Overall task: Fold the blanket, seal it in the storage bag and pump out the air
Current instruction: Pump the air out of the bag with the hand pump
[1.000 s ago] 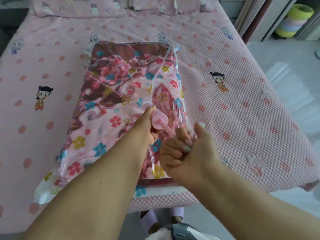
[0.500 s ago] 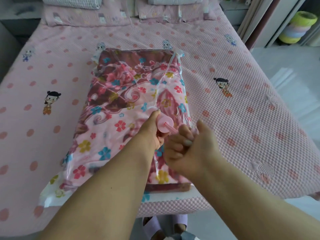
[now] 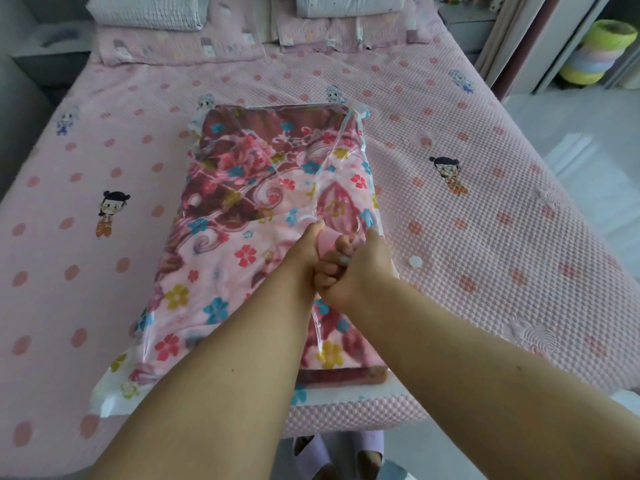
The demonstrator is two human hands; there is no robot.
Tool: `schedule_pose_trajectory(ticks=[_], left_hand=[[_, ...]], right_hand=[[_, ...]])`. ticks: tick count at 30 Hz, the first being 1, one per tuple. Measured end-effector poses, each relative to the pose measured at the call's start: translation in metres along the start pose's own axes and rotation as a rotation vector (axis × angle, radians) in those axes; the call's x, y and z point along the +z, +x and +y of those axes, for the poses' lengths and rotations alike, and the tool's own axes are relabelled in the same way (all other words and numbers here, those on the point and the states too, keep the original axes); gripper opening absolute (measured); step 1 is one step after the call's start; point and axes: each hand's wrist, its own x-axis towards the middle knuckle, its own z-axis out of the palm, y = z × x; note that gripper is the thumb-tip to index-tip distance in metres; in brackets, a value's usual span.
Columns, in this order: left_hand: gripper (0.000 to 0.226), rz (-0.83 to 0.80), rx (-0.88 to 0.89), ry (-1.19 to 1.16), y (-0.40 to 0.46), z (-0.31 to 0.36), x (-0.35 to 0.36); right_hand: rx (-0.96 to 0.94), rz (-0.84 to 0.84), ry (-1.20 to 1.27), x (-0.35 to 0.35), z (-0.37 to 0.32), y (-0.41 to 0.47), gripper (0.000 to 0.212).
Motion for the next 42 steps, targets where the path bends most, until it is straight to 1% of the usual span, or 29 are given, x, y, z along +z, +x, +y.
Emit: schedule_pose_trajectory(ticks=[1, 2, 4, 5, 8, 9, 11, 13, 14, 15, 16, 17, 19, 21, 23, 24, 25, 26, 27, 28, 29, 32, 34, 35, 36, 37, 38, 40, 42], left_hand=[[0.077, -0.008, -0.005, -0.004, 0.002, -0.003, -0.001], [0.069, 0.015, -0.010, -0.024, 0.002, -0.004, -0.002], [0.048, 0.137, 0.007, -0.068, 0.003, -0.006, -0.005], [0.045, 0.172, 0.022, -0.078, 0.008, -0.007, -0.006], [0.052, 0.136, 0.007, -0.046, 0.007, -0.002, -0.003], [0.058, 0.063, -0.014, -0.067, 0.002, 0.000, -0.001], [0.071, -0.085, -0.039, -0.142, -0.005, 0.001, 0.002], [0.061, -0.033, -0.029, -0.112, -0.002, -0.001, 0.000], [0.052, 0.034, -0.022, -0.091, 0.000, -0.003, -0.002], [0.045, 0.101, -0.004, -0.078, 0.002, -0.005, -0.006], [0.040, 0.146, 0.017, -0.082, 0.005, -0.007, -0.008], [0.038, 0.171, 0.027, -0.086, 0.008, -0.007, -0.010], [0.038, 0.176, 0.030, -0.084, 0.009, -0.005, -0.007], [0.049, 0.087, 0.010, -0.071, 0.005, -0.001, -0.004], [0.067, -0.054, -0.017, -0.113, 0.001, -0.002, -0.001], [0.070, -0.055, -0.023, -0.105, 0.003, -0.002, 0.001], [0.065, -0.011, -0.016, -0.072, 0.005, -0.003, 0.000], [0.055, 0.061, -0.001, -0.033, 0.007, -0.004, -0.002], [0.046, 0.129, 0.014, -0.014, 0.009, -0.005, -0.005], [0.041, 0.170, 0.030, -0.017, 0.011, -0.007, -0.008], [0.039, 0.186, 0.040, -0.024, 0.014, -0.008, -0.010], [0.050, 0.108, 0.009, -0.038, 0.012, -0.007, -0.008], [0.064, 0.011, 0.005, -0.021, 0.008, -0.005, -0.007], [0.067, 0.002, 0.011, -0.006, 0.010, -0.005, -0.007], [0.065, 0.013, 0.017, 0.009, 0.012, -0.005, -0.007], [0.060, 0.034, 0.007, 0.009, 0.014, -0.006, -0.008], [0.054, 0.060, 0.001, -0.014, 0.015, -0.007, -0.011], [0.043, 0.110, 0.024, -0.026, 0.020, -0.010, -0.016], [0.042, 0.154, 0.054, -0.048, 0.027, -0.010, -0.018]], right_hand=[[-0.062, -0.031, -0.066, -0.007, 0.003, -0.002, 0.061], [-0.059, -0.081, -0.052, -0.012, 0.006, -0.011, 0.061], [0.085, -0.125, 0.061, -0.018, 0.010, -0.036, 0.063], [0.112, -0.088, 0.069, -0.022, 0.011, -0.044, 0.064], [0.101, -0.035, 0.134, -0.017, 0.002, -0.029, 0.064], [0.089, -0.015, 0.161, -0.008, 0.001, -0.016, 0.064], [0.048, 0.008, 0.067, 0.002, -0.001, 0.001, 0.064], [-0.090, -0.062, -0.078, -0.012, 0.002, -0.003, 0.062], [-0.078, -0.114, -0.071, -0.018, 0.006, -0.017, 0.061], [0.001, -0.133, -0.035, -0.021, 0.008, -0.031, 0.061], [0.093, -0.124, 0.050, -0.022, 0.010, -0.047, 0.062], [0.104, -0.086, 0.057, -0.026, 0.013, -0.054, 0.062], [0.075, -0.037, 0.059, -0.027, 0.010, -0.042, 0.063], [0.077, -0.011, 0.087, -0.011, 0.006, -0.017, 0.064], [0.003, 0.005, -0.040, -0.005, 0.002, 0.001, 0.064], [-0.077, -0.015, -0.117, -0.013, 0.000, 0.002, 0.062], [-0.121, -0.064, -0.122, -0.019, 0.004, -0.002, 0.061], [-0.093, -0.123, -0.100, -0.023, 0.007, -0.017, 0.060], [-0.004, -0.136, -0.052, -0.022, 0.010, -0.030, 0.060], [0.081, -0.105, 0.036, -0.023, 0.013, -0.043, 0.060], [0.083, -0.071, 0.047, -0.026, 0.017, -0.048, 0.061], [0.066, -0.048, 0.071, -0.014, 0.012, -0.021, 0.062], [0.039, -0.018, 0.019, 0.003, 0.010, 0.002, 0.063], [-0.014, -0.039, -0.041, -0.002, 0.008, 0.007, 0.064], [-0.090, -0.055, -0.116, -0.010, 0.007, 0.006, 0.063], [-0.124, -0.107, -0.105, -0.017, 0.011, -0.003, 0.062], [-0.092, -0.163, -0.075, -0.022, 0.014, -0.020, 0.062], [0.089, -0.116, 0.035, -0.021, 0.017, -0.047, 0.062], [0.081, -0.062, 0.025, -0.027, 0.019, -0.047, 0.062]])
